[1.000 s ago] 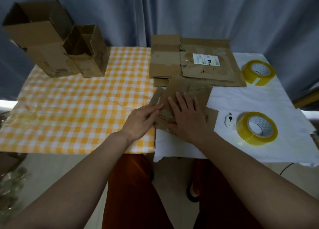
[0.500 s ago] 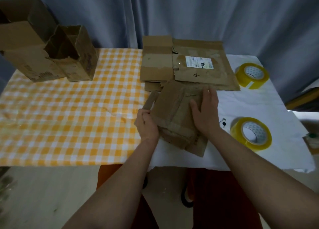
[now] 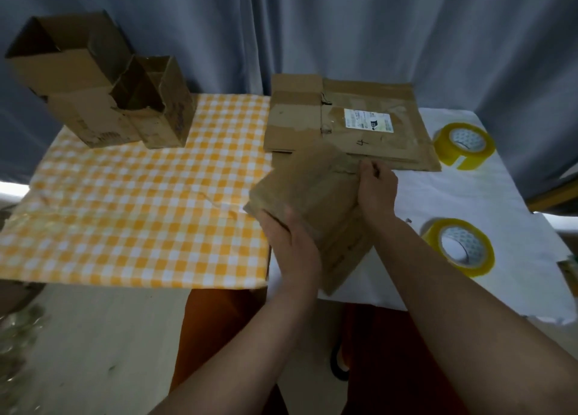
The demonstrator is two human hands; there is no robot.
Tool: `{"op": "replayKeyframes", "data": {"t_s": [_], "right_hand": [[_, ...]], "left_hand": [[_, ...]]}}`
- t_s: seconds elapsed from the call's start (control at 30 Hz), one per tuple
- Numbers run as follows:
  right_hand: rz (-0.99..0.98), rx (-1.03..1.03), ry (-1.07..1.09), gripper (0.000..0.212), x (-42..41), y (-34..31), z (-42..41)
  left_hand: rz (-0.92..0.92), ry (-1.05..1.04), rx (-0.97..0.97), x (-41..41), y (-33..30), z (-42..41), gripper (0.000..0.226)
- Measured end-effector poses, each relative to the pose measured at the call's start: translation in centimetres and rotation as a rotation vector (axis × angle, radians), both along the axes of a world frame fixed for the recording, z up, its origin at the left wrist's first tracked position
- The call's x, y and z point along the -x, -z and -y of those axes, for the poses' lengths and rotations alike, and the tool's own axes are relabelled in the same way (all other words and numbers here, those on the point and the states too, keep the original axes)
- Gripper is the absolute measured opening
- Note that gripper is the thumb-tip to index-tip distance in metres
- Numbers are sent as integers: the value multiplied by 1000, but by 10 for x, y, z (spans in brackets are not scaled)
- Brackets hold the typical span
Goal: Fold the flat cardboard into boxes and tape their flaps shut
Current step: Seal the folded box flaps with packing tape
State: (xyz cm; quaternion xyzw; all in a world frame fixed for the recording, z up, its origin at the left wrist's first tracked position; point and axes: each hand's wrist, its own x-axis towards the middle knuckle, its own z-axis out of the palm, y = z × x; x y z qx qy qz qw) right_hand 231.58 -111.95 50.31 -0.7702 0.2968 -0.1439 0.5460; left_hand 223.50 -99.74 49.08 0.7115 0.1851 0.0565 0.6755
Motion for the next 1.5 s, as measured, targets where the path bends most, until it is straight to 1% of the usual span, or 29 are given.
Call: {"op": "replayKeyframes", "data": {"t_s": [0.07,0.13,0.2,0.23,0.3,0.33,0.37,0.4,0.47,0.5,0.53,0.57,0.67,0.7,0.73,0.8,0.87,0.9,0.97,1.03,1.1,1.17,1.23,1.27,1.37,1.4,1.43,1.47,1.5], "right_hand": [[42,-95,38,29,15,-8,-5],[85,-235,51,31,39,-10,-9],[98,-295,2,36,72,-1,-18],[86,-281,-57,41,89,7,-26],[19,-250,-200,58,113,22,-38],[-39,-255,-243,73,119,30,-40],[-98,-263,-257,88,121,35,-38],[-136,-256,-247,100,119,36,-34],[-148,-161,-209,112,105,34,-17],[-128,-103,-209,113,98,32,-10],[-102,-66,-226,110,89,30,-3],[-81,-61,-254,103,79,27,1],[-112,-93,-364,65,58,16,4],[-139,-56,-393,54,56,14,2],[-153,-13,-403,49,57,14,-1],[-136,29,-358,51,68,17,-9],[-58,-10,-246,50,85,22,-15],[-30,-41,-193,49,91,25,-17],[-56,-72,-147,50,97,31,-17],[-92,-90,-170,55,96,37,-16],[-106,-57,-207,57,89,40,-18],[-111,10,-210,53,83,42,-20],[-115,73,-200,47,80,42,-21],[-112,100,-196,46,79,42,-20],[-51,160,-269,44,84,41,-15],[-26,141,-315,44,87,41,-11],[-8,116,-363,43,91,40,-7],[3,106,-400,42,95,40,0],[7,145,-410,41,101,41,8]], "left_hand": [[170,61,-110,-20,-22,-15,59],[202,186,-273,-50,-35,-37,49],[141,337,-386,-80,-40,-59,43],[99,402,-395,-91,-39,-67,42],[7,499,-435,-104,-32,-77,37],[-38,510,-491,-107,-26,-80,38],[-75,472,-549,-107,-21,-81,44],[-92,387,-600,-103,-16,-83,56],[-49,160,-628,-79,-13,-80,76],[-8,85,-591,-62,-9,-76,80],[29,69,-531,-43,-5,-70,82],[65,108,-455,-24,-1,-63,83],[115,300,-218,14,6,-40,89],[105,316,-200,19,6,-36,91],[95,315,-208,20,5,-35,93],[143,329,-239,12,0,-40,84],[202,426,-328,-6,-5,-50,71],[200,501,-390,-17,-7,-53,68],[134,638,-504,-35,-5,-55,64],[100,698,-529,-39,6,-58,59],[86,656,-464,-37,18,-64,54],[85,602,-413,-36,29,-68,51],[121,559,-430,-35,30,-66,48],[157,531,-497,-33,29,-64,47],[404,433,-924,-20,22,-57,48],[508,485,-996,-13,21,-53,51],[589,584,-1007,-6,20,-47,53],[652,688,-1044,2,20,-42,50],[681,764,-1150,9,22,-38,48]]}}
